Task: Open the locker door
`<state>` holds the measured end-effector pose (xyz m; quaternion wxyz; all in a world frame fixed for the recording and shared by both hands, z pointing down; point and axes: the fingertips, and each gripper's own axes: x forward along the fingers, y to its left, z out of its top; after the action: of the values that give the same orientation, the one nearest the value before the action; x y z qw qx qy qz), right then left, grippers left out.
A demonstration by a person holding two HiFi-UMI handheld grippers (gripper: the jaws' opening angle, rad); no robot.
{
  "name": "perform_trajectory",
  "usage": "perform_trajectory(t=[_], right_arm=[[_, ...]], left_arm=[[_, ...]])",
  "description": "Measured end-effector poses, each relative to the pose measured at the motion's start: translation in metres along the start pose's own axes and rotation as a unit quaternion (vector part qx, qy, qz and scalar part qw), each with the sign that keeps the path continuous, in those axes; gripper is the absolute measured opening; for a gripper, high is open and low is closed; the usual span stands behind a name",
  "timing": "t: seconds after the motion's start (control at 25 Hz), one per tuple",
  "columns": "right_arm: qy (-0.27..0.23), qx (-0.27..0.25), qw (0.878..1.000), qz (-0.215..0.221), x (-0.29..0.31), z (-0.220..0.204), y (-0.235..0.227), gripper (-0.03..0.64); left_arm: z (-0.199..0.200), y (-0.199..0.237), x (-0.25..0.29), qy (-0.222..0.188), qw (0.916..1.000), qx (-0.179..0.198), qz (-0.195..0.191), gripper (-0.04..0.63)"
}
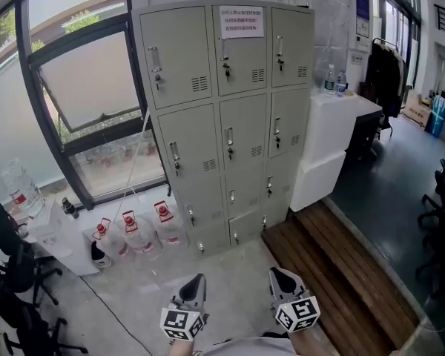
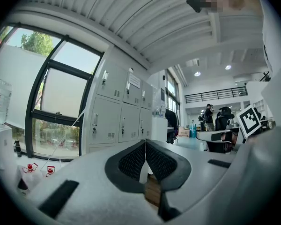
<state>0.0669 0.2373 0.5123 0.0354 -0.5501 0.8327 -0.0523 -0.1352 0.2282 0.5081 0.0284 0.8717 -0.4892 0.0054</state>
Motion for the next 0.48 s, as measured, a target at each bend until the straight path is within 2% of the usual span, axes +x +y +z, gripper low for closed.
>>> perform_trajectory(t=[0.24, 0.48], right_arm=[[0.003, 0.002, 1.000, 0.003, 0.000, -0.002, 0.001, 0.014], [0.002, -0.004, 1.000, 0.025, 0.007, -0.002, 0.012, 0.014]], left_arm=[[0.002, 0.000, 0.000, -0.002, 1.0000, 0.000, 0.001, 0.011], [0.002, 0.004, 0.001, -0.001, 1.0000, -0.001, 0.001, 0.011]])
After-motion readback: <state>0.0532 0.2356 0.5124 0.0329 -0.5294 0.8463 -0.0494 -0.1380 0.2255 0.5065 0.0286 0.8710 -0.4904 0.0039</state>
